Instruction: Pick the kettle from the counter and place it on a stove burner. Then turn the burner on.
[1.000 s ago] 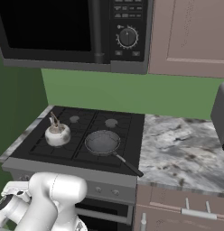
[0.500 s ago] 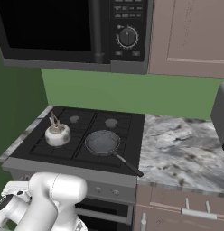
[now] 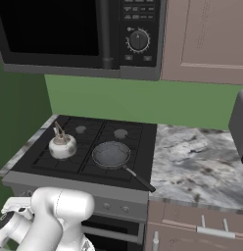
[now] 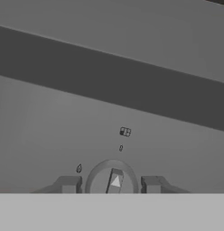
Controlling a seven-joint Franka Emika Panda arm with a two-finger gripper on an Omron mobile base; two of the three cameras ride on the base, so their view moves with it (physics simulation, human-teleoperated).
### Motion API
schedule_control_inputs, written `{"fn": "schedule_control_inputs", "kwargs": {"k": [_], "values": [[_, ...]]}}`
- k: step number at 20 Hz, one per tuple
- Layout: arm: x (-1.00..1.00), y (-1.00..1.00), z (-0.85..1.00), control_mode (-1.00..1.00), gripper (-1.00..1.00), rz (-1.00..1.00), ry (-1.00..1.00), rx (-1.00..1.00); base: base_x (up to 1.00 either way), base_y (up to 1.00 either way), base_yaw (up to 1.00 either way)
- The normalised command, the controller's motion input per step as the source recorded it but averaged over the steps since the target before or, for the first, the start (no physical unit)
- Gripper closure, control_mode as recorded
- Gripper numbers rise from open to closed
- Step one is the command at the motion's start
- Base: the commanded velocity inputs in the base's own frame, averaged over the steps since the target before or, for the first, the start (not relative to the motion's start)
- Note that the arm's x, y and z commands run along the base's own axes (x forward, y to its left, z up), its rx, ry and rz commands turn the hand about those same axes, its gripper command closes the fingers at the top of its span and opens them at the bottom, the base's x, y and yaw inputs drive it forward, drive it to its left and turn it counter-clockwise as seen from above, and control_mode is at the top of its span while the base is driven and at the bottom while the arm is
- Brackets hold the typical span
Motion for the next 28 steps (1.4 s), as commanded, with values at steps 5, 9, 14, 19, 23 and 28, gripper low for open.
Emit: {"fn": "schedule_control_inputs", "kwargs": {"k": [5,9,14,19,23,28], "values": [[0.00,0.00,-0.01,-1.00,1.00,0.23,0.00,-0.05,0.00,0.00,0.00],[0.00,0.00,-0.04,-1.00,1.00,0.29,0.00,-0.08,0.00,0.00,0.00],[0.00,0.00,-0.04,-1.00,1.00,0.30,0.00,-0.08,0.00,0.00,0.00],[0.00,0.00,0.00,-1.00,1.00,0.21,0.00,-0.06,0.00,0.00,0.00],[0.00,0.00,0.00,-1.00,1.00,0.00,0.00,0.00,0.00,0.00,0.00],[0.00,0.00,0.00,-1.00,1.00,0.00,0.00,0.00,0.00,0.00,0.00]]}}
